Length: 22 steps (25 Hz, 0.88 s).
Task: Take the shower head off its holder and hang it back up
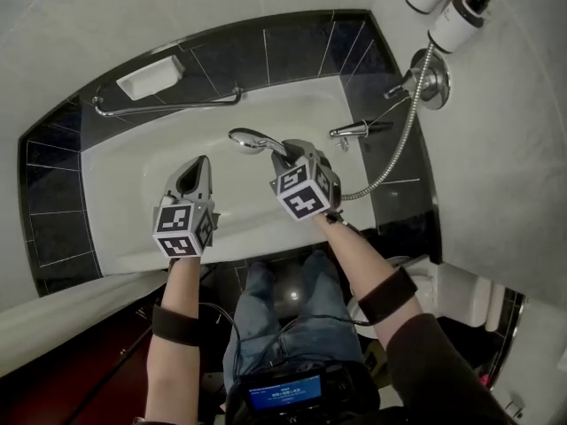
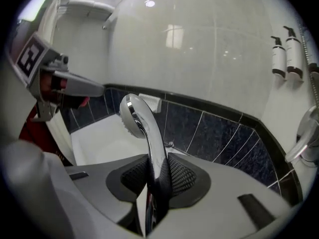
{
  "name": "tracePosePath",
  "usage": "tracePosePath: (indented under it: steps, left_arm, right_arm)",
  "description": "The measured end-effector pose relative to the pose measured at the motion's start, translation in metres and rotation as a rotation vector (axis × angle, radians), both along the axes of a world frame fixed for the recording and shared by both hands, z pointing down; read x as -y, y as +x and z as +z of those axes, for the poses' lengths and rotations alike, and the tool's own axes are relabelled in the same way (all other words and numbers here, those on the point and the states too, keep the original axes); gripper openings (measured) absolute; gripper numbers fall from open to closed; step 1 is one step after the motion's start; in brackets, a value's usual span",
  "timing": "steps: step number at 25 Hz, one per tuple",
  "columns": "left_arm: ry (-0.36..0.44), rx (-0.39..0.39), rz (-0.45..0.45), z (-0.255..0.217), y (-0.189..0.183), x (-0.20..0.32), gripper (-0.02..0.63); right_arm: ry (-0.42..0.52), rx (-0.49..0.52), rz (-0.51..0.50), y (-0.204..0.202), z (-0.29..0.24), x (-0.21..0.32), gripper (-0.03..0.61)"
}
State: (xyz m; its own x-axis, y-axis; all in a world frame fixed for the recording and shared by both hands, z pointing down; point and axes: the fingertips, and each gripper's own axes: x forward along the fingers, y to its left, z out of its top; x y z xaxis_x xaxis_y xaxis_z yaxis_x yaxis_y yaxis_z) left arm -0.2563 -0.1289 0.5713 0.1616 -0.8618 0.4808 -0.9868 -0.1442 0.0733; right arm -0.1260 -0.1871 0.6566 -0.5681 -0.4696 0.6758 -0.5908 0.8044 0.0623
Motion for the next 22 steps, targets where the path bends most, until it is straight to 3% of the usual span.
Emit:
tracePosePath:
  steps: [5, 10, 17, 22]
  left_arm:
    - [-0.050, -0.029, 0.001, 0.072, 0.004, 0.006, 0.000]
    - [-0.102, -0.051, -0.010, 0.145, 0.004, 0.006, 0.000]
    - [-0.180, -0.091, 0.001, 0.236, 0.016, 0.005, 0.000]
    - [-0.206, -0.126, 0.005, 0.298, 0.025, 0.015, 0.000]
  right_arm:
    - [0.025, -0.229, -0.171, 0.000, 0.101, -0.012, 0.115]
    - [0.039, -0.395, -0.299, 0.008, 0.184, -0.016, 0.115]
    - [0.061, -0.611, -0.475, 0.031, 0.277, -0.009, 0.115]
    - [0.140, -0.803, -0.640, 0.054, 0.334, 0.006, 0.115]
